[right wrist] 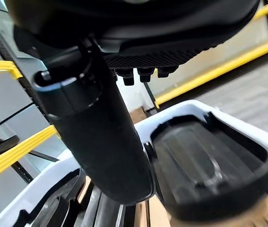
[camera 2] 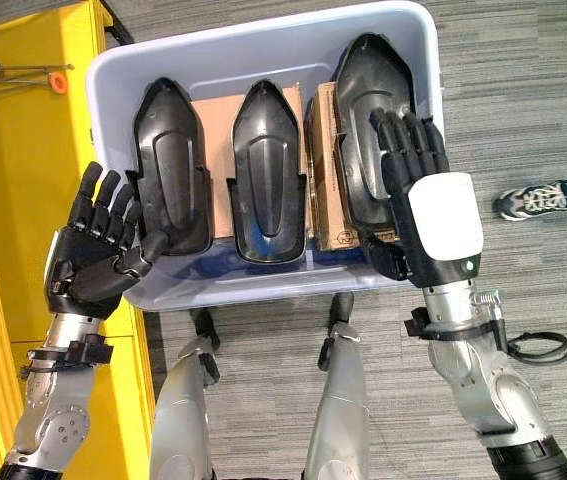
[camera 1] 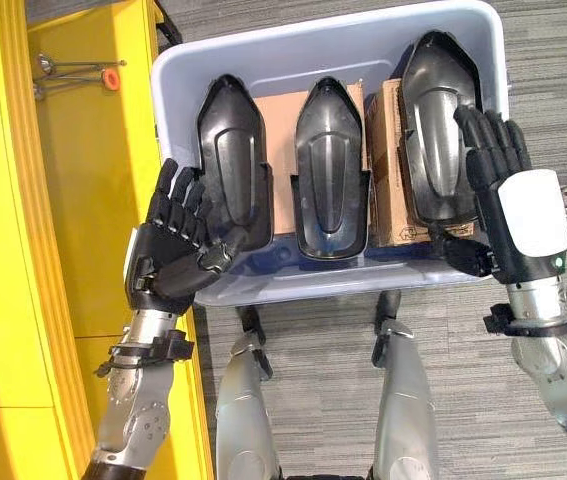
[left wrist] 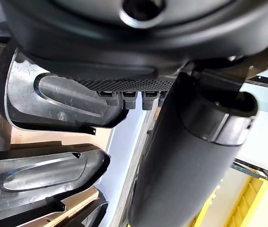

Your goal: Move parts from the plastic box to the shelf.

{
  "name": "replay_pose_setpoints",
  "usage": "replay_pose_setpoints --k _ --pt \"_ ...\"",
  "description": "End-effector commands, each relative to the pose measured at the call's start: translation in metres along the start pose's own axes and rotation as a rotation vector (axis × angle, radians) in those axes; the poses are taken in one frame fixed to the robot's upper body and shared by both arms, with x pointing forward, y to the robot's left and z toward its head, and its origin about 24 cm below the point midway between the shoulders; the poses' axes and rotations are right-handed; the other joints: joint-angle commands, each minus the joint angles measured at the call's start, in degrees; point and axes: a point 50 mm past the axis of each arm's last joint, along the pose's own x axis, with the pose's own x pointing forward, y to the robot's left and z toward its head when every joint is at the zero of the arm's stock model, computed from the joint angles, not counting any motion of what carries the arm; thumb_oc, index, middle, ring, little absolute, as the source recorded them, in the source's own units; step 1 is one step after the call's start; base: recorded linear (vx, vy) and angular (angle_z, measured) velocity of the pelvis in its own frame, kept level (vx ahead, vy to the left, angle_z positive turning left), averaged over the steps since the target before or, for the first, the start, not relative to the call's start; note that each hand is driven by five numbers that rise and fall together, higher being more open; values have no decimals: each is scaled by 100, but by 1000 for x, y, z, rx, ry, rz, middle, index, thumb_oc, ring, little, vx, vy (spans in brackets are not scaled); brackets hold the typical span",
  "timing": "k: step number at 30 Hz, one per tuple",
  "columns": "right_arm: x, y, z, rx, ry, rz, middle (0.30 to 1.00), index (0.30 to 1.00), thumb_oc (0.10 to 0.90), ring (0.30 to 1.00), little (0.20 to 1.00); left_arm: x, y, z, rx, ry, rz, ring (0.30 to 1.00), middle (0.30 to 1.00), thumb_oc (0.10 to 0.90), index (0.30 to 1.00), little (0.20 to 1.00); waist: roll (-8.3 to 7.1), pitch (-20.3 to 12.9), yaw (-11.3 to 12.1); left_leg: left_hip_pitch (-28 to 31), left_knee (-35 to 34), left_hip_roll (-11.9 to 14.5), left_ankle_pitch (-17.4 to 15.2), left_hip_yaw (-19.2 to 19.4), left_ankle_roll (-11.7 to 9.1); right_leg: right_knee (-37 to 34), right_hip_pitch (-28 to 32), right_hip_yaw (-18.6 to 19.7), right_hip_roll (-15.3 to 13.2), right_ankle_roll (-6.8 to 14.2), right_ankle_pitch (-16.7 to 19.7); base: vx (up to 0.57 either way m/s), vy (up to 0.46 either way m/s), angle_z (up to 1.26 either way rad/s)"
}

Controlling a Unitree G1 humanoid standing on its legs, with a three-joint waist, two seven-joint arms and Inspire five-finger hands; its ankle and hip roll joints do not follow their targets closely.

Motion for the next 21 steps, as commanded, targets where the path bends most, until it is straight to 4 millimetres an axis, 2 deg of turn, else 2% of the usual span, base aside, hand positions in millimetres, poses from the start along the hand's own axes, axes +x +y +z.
replay_pose_setpoints --k 1,7,8,9,17,21 --pt "20 -39 22 -3 -130 -183 1000 1000 900 1000 1000 1 -5 48 37 -237 -79 1000 1000 900 1000 1000 -132 -95 -149 35 402 4 -672 65 123 113 353 -274 59 187 -579 1 4 -5" --pt "20 -29 4 -61 -39 -79 1000 1000 900 1000 1000 2 -4 47 35 -232 -88 1000 1000 900 1000 1000 -171 -95 -128 -19 398 13 -650 48 116 37 346 -294 53 195 -544 9 -9 -1" --pt "18 -26 2 -62 -32 -52 1000 1000 900 1000 1000 1 -3 45 37 -219 -88 1000 1000 900 1000 1000 -170 -95 -114 72 436 -2 -778 -17 66 81 444 -270 39 245 -660 0 -43 -2" --pt "20 -26 2 -67 -39 -52 1000 1000 900 1000 1000 2 -4 45 41 -222 -95 1000 1000 900 1000 1000 -167 -95 -107 -61 419 12 -645 23 111 43 326 -305 45 196 -542 4 -53 -2" --pt "35 -18 1 -133 -33 -15 1000 1000 900 1000 1000 8 -8 38 2 -179 -104 1000 1000 900 1000 1000 -120 -95 0 -282 439 -5 -585 -95 91 96 153 -364 10 177 -509 -7 -35 1" --pt "47 -20 9 -158 -88 -36 1000 1000 900 1000 1000 12 -13 37 11 -176 -114 1000 1000 900 1000 1000 -92 -95 55 -447 471 -35 -573 -164 86 142 8 -404 -12 166 -499 -8 -26 1"
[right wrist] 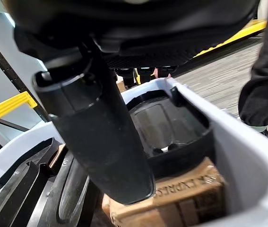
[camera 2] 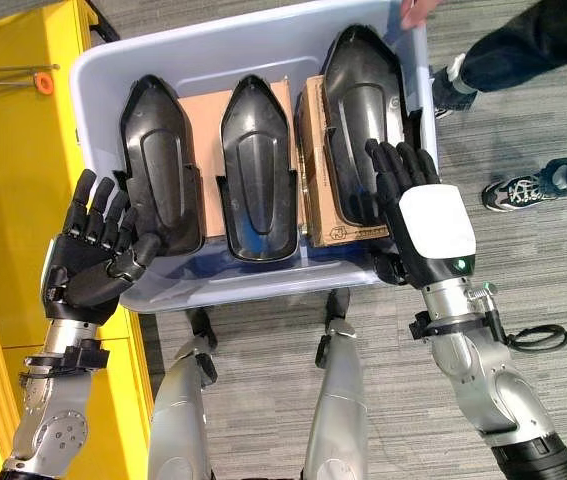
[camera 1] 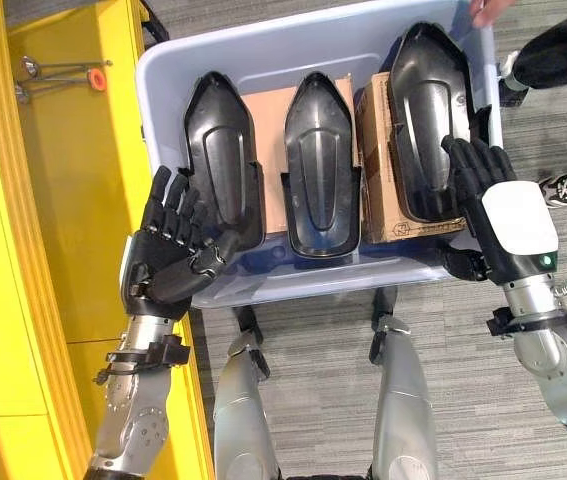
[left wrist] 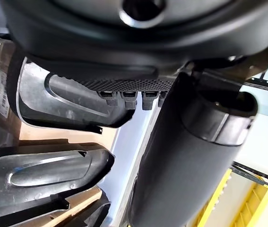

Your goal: Move parts from the plastic box to the shelf.

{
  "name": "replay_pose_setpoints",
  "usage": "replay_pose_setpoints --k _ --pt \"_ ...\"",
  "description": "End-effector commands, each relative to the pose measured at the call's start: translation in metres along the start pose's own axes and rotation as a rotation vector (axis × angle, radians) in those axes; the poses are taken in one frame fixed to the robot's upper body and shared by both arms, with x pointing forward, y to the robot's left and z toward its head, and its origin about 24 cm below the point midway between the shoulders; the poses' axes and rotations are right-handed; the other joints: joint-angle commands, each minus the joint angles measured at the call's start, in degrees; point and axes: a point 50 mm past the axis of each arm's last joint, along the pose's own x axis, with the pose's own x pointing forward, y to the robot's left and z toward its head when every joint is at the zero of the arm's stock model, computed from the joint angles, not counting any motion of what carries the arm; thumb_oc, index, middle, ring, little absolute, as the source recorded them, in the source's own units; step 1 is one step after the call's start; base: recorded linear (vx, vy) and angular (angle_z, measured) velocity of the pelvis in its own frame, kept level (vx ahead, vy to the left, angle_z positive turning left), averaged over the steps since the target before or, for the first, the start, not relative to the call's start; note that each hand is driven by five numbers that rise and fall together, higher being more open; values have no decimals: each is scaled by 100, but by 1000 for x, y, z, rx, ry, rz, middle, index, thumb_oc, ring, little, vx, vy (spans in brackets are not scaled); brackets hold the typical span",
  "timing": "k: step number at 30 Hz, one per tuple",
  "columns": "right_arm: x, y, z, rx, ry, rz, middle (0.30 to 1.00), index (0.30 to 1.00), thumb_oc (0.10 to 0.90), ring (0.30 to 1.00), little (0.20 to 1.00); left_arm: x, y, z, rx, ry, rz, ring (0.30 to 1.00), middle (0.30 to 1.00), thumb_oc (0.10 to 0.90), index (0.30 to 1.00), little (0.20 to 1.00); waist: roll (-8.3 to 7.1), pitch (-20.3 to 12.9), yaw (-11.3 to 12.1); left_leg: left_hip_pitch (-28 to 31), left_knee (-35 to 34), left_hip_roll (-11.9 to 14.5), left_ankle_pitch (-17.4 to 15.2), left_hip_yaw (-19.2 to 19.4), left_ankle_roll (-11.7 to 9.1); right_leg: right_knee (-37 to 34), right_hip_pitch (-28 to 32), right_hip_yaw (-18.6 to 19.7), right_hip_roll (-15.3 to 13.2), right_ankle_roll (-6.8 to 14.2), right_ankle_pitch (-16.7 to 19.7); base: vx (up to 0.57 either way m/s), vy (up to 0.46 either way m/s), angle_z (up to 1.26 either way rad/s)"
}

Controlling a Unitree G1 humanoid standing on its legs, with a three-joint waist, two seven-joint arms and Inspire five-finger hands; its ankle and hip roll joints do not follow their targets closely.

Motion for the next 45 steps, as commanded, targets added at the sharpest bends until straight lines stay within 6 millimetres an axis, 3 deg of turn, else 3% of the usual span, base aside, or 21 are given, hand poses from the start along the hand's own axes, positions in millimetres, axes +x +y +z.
replay_pose_setpoints --k 1,11,26,27,28,31,33,34,35,36,37,43,44,45 --pt "25 -30 18 -51 -130 -148 1000 1000 900 1000 1000 13 -16 36 44 -163 -132 1000 1000 900 1000 1000 -78 -94 122 -263 469 -70 -568 -149 100 161 178 -403 -47 174 -530 0 0 0" --pt "38 -25 17 -89 -101 -94 1000 1000 900 1000 1000 16 -20 33 44 -161 -143 1000 1000 900 1000 1000 -31 -94 206 -557 505 -94 -524 -252 83 227 -92 -450 -109 160 -490 -6 0 2" --pt "31 -4 5 -94 -16 -26 1000 1000 900 1000 1000 16 -20 29 57 -161 -150 1000 1000 900 1000 1000 -35 -94 167 -619 498 -117 -617 -294 22 217 -177 -387 -124 234 -531 -2 1 1" --pt "33 -7 6 -98 -21 -42 1000 1000 900 1000 1000 18 -21 31 57 -171 -155 1000 1000 900 1000 1000 -32 -94 167 -745 456 -107 -477 -245 67 158 -294 -421 -120 181 -406 0 0 0" --pt "31 -5 6 -95 -19 -32 1000 1000 900 1000 1000 16 -20 29 57 -160 -151 1000 1000 900 1000 1000 -30 -94 166 -621 484 -116 -603 -292 19 203 -178 -386 -125 232 -520 -68 -13 -1" --pt "33 -8 6 -92 -19 -54 1000 1000 900 1000 1000 18 -22 31 59 -171 -158 1000 1000 900 1000 1000 -31 -94 160 -728 424 -93 -460 -239 57 139 -288 -416 -117 190 -397 -23 -4 0" --pt "32 -6 5 -87 -9 -52 1000 1000 900 1000 1000 17 -21 29 55 -162 -155 1000 1000 900 1000 1000 -35 -94 157 -593 445 -93 -586 -280 0 175 -159 -379 -122 241 -517 0 0 0" --pt "33 -9 5 -84 2 -75 1000 1000 900 1000 1000 18 -22 31 55 -173 -164 1000 1000 900 1000 1000 -38 -94 142 -702 396 -72 -444 -235 43 87 -271 -387 -107 196 -370 0 0 0" --pt "31 -6 5 -81 6 -66 1000 1000 900 1000 1000 16 -21 29 55 -162 -160 1000 1000 900 1000 1000 -38 -94 138 -563 427 -80 -580 -280 -5 133 -144 -351 -113 250 -492 -72 -17 -2" --pt "32 -10 4 -75 5 -98 1000 1000 900 1000 1000 18 -22 31 63 -175 -164 1000 1000 900 1000 1000 -41 -94 129 -654 368 -67 -447 -222 47 45 -236 -375 -96 202 -360 32 -2 -2" --pt "31 -9 3 -68 7 -96 1000 1000 900 1000 1000 17 -22 30 61 -169 -160 1000 1000 900 1000 1000 -42 -94 121 -533 386 -70 -553 -259 10 79 -127 -345 -102 242 -456 -68 -16 -2" --pt "30 -14 8 -62 -16 -134 1000 1000 900 1000 1000 16 -22 33 46 -181 -168 1000 1000 900 1000 1000 -46 -94 98 -489 407 -40 -499 -199 58 74 -108 -352 -72 194 -397 3 -5 -1" --pt "28 -13 8 -61 -15 -132 1000 1000 900 1000 1000 14 -21 32 43 -172 -161 1000 1000 900 1000 1000 -45 -94 98 -346 450 -47 -641 -245 15 133 27 -324 -80 243 -530 0 0 0" --pt "29 -15 8 -66 -22 -150 1000 1000 900 1000 1000 16 -22 34 41 -180 -162 1000 1000 900 1000 1000 -45 -94 97 -441 429 -31 -523 -193 61 94 -58 -358 -76 193 -427 0 0 0"
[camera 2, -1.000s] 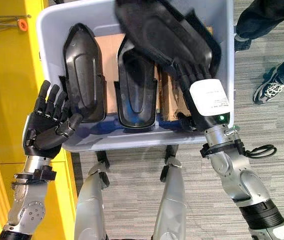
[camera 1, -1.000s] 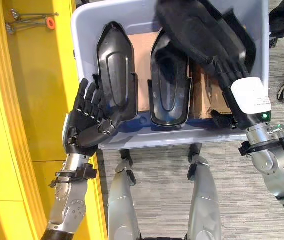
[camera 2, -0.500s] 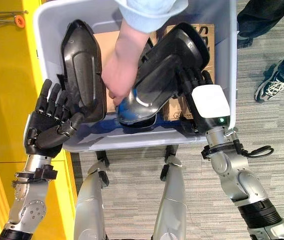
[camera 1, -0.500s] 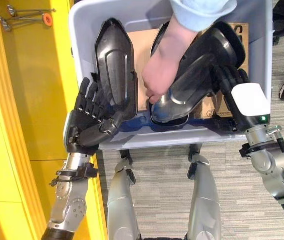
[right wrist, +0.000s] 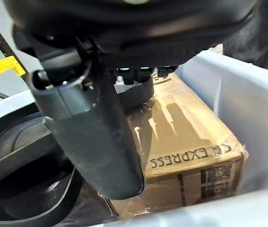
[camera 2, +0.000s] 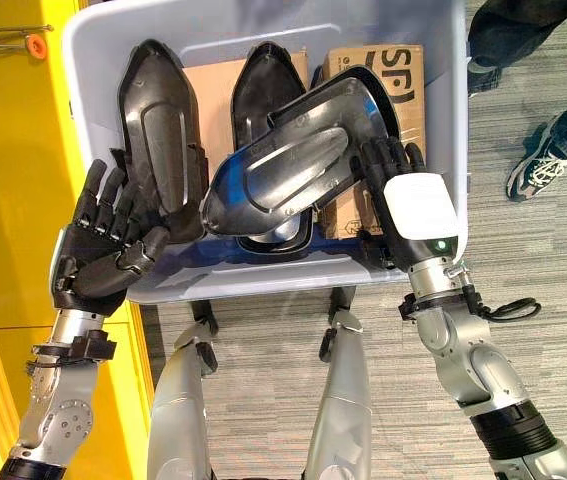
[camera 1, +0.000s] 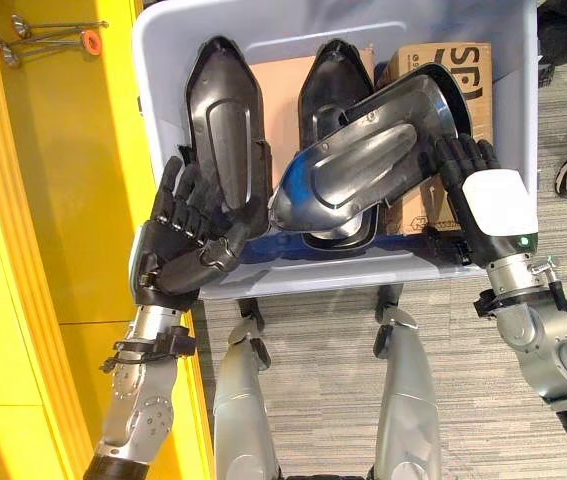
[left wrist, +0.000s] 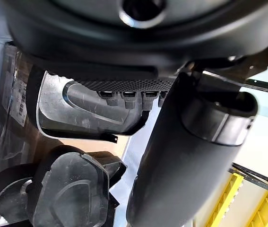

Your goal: Move parts from the plastic box to the shelf.

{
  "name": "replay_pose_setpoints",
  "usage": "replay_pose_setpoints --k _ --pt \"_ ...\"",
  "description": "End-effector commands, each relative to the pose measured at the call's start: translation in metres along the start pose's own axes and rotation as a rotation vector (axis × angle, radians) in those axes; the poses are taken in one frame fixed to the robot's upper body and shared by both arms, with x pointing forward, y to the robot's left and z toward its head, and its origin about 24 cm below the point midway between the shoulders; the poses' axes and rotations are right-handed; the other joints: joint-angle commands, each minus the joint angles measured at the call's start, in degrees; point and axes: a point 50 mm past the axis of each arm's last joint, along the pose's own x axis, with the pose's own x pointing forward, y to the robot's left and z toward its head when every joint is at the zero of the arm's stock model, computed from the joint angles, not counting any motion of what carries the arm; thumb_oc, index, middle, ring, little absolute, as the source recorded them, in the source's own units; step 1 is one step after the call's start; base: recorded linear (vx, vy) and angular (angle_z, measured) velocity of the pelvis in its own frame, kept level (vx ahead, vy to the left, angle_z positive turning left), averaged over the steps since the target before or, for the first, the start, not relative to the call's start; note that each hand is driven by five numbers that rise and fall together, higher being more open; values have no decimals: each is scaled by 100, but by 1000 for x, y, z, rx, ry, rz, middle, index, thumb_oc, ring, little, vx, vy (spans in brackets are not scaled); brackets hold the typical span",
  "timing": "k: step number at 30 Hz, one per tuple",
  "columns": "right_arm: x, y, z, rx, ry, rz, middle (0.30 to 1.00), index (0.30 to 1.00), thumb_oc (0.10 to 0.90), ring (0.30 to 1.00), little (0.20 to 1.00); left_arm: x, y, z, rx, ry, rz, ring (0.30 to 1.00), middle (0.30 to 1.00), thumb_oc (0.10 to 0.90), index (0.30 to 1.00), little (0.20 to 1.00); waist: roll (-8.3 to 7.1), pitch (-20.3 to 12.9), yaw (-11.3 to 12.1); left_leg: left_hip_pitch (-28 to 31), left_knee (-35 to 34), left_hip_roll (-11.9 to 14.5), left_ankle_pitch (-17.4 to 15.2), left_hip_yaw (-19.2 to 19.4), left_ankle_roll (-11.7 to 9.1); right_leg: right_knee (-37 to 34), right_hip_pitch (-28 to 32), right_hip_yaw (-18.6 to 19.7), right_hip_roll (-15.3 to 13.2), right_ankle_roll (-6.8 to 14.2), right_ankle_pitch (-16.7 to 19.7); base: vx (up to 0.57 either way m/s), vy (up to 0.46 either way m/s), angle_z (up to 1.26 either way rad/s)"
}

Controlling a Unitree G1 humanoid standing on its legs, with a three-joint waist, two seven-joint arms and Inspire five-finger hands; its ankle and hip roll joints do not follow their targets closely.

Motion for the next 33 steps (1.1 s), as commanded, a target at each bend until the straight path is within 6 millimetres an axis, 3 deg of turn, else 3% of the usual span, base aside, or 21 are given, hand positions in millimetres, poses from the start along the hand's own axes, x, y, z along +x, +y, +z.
replay_pose_setpoints --k 1,11,13,17,22,26,33 --pt "11 -35 8 -26 -74 -232 1000 1000 900 1000 1000 8 -15 36 45 -181 -130 1000 1000 900 1000 1000 -43 -88 -13 18 239 4 -492 -71 70 -56 339 -337 -14 191 -391 -53 -14 0" --pt "19 -49 16 -25 -140 -370 1000 1000 900 1000 1000 9 -18 35 41 -179 -179 1000 1000 900 1000 1000 -21 -88 59 516 158 21 -541 9 113 -71 786 -399 -24 183 -471 3 3 0" --pt "21 -64 21 -7 -229 -457 1000 1000 900 1000 1000 11 -17 38 26 -191 -191 1000 1000 900 1000 1000 -23 -88 55 773 244 26 -632 35 140 -16 1039 -416 -35 176 -540 71 60 -1" --pt "15 -83 13 -13 -242 -540 1000 1000 900 1000 1000 9 -12 43 -4 -192 -169 1000 1000 900 1000 1000 -70 -88 30 1030 404 33 -761 29 173 101 1307 -409 -13 130 -641 66 59 -2" --pt "-8 -99 5 0 -258 -640 1000 1000 900 1000 1000 0 -5 47 11 -169 -164 1000 1000 900 1000 1000 -264 -88 -2 1285 497 111 -870 36 185 43 1644 -426 89 97 -673 30 -5 -1" --pt "-20 -107 11 -32 -333 -706 1000 1000 900 1000 1000 -4 -4 51 37 -188 -151 1000 1000 900 1000 1000 -390 -88 -6 1493 466 151 -907 66 190 -35 1889 -465 198 71 -702 12 -25 -11" --pt "-10 -128 22 -207 -476 -682 1000 1000 900 1000 1000 1 -2 54 67 -164 -164 1000 1000 900 1000 1000 -502 -88 192 1625 594 187 -941 -70 176 -1 2236 -628 273 9 -785 39 -74 -1"
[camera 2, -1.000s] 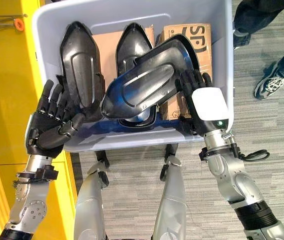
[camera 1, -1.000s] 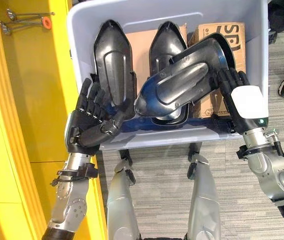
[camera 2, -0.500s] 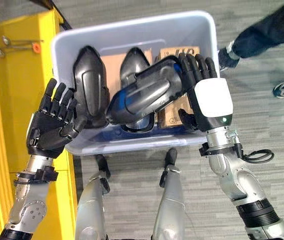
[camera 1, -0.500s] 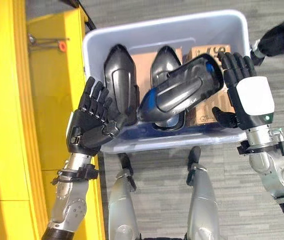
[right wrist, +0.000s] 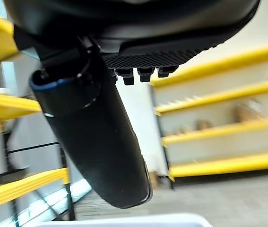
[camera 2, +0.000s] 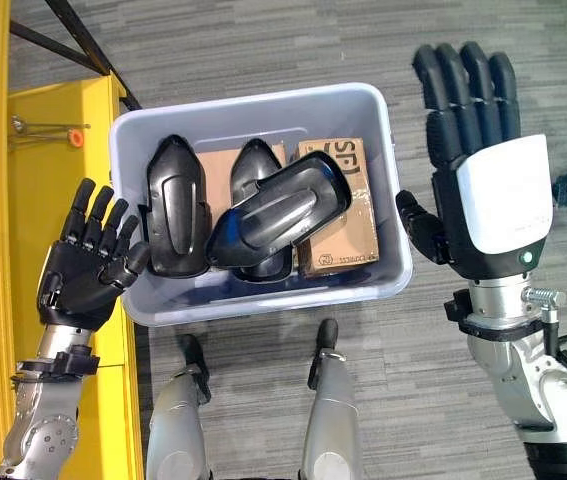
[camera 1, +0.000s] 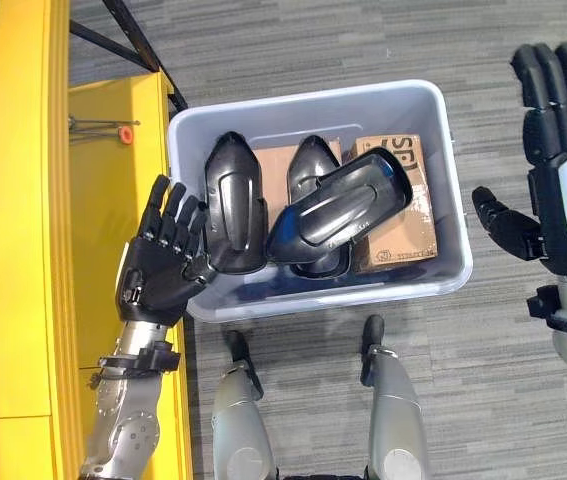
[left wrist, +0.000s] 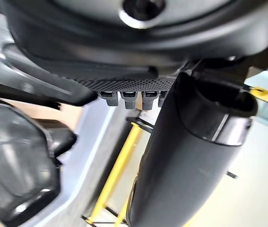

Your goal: Move parts from the plastic box to the shelf.

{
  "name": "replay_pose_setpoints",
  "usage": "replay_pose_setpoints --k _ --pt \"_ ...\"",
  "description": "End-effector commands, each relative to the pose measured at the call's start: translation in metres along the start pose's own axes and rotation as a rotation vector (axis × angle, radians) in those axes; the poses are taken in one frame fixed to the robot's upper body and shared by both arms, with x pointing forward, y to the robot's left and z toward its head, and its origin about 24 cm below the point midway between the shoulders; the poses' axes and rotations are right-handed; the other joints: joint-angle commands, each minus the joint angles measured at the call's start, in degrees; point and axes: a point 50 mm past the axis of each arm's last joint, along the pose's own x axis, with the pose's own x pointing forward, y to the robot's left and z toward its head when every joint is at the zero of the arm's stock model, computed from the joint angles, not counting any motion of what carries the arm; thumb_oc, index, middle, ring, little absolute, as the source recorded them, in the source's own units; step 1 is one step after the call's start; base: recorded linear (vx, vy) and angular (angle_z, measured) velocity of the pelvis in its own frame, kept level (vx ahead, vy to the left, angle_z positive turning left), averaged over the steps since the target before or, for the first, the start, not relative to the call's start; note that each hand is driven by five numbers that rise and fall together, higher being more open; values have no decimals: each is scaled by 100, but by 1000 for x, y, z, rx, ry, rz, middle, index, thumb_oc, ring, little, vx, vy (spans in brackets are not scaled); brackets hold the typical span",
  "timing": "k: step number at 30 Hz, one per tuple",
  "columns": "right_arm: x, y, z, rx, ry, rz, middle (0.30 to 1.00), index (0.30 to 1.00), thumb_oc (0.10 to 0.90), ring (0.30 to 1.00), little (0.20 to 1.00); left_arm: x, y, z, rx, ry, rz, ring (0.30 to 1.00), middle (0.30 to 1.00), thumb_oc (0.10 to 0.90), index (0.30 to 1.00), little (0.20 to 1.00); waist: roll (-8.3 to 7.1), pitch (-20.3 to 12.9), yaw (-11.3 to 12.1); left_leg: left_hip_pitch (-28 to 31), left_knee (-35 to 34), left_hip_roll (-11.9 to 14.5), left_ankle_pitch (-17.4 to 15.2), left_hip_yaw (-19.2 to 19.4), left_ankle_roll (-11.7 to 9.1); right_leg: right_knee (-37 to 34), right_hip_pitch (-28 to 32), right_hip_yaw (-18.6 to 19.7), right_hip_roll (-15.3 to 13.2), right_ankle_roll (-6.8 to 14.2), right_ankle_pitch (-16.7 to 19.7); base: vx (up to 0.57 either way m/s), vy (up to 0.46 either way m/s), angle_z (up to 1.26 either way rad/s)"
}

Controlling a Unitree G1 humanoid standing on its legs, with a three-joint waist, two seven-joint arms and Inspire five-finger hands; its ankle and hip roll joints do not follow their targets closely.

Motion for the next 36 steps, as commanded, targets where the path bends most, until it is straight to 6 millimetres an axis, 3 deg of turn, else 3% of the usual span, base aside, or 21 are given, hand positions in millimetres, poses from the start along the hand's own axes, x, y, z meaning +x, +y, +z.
replay_pose_setpoints --k 1,4,9,14,17,20,25,27,28,32,34,36 --pt "44 -42 8 -83 -186 -234 1000 1000 900 1000 1000 14 -18 45 114 -156 -181 1000 1000 900 1000 1000 -324 -96 230 -93 581 -68 -739 -153 195 282 427 -567 13 34 -742 33 -144 14" --pt "67 -44 11 -167 -300 -175 1000 1000 900 1000 1000 14 -18 42 125 -124 -214 1000 1000 900 1000 1000 -365 -96 449 -214 578 -9 -650 -246 162 289 428 -742 -4 7 -725 5 -163 8" --pt "90 -45 15 -156 -362 -167 1000 1000 900 1000 1000 14 -20 36 112 -90 -224 1000 1000 900 1000 1000 -367 -96 626 -308 425 63 -473 -309 108 299 383 -914 5 -44 -727 10 -88 11" --pt "108 -32 33 -170 -498 -92 1000 1000 900 1000 1000 9 -20 26 95 -78 -214 1000 1000 900 1000 1000 -263 -96 775 -381 123 114 -215 -327 69 401 241 -1086 -63 -96 -756 24 5 10" --pt "114 -15 44 -218 -608 -12 1000 1000 900 1000 1000 6 -19 21 79 -81 -215 1000 1000 900 1000 1000 -108 -96 895 -445 -4 105 -172 -429 3 660 94 -1119 -175 -69 -940 45 54 12" --pt "120 -2 44 -260 -630 56 1000 1000 900 1000 1000 5 -17 18 67 -79 -225 1000 1000 900 1000 1000 -8 -96 989 -579 -131 84 -43 -455 1 765 -91 -1194 -328 -44 -932 -33 26 13" --pt "124 31 26 -391 -577 207 1000 1000 900 1000 1000 5 -12 12 60 -66 -232 1000 1000 900 1000 1000 94 -96 1085 -930 -300 65 144 -496 -10 1083 -547 -1250 -502 -33 -983 -47 9 14" --pt "126 34 20 -431 -547 206 1000 1000 900 1000 1000 6 -12 11 59 -65 -234 1000 1000 900 1000 1000 93 -96 1079 -993 -308 72 168 -502 -9 1119 -620 -1250 -520 -27 -981 -37 -21 15" --pt "127 35 8 -490 -496 188 1000 1000 900 1000 1000 7 -12 11 54 -64 -245 1000 1000 900 1000 1000 80 -96 1070 -1066 -326 88 198 -505 -14 1127 -705 -1259 -532 -24 -962 -48 -25 8" --pt "126 29 -7 -568 -509 84 1000 1000 900 1000 1000 9 -12 9 68 -56 -260 1000 1000 900 1000 1000 43 -96 1017 -1124 -367 114 234 -516 -39 975 -768 -1248 -528 34 -810 -40 -56 3" --pt "145 10 -17 -597 -422 18 1000 1000 900 1000 1000 17 -16 12 78 -59 -275 1000 1000 900 1000 1000 -8 -96 972 -1125 -298 160 176 -482 -44 913 -770 -1210 -536 77 -781 -29 -81 0" --pt "152 4 -21 -627 -420 30 1000 1000 900 1000 1000 18 -18 13 79 -60 -283 1000 1000 900 1000 1000 -5 -96 954 -1118 -261 166 145 -480 -46 896 -763 -1181 -522 74 -783 -7 -28 -7"
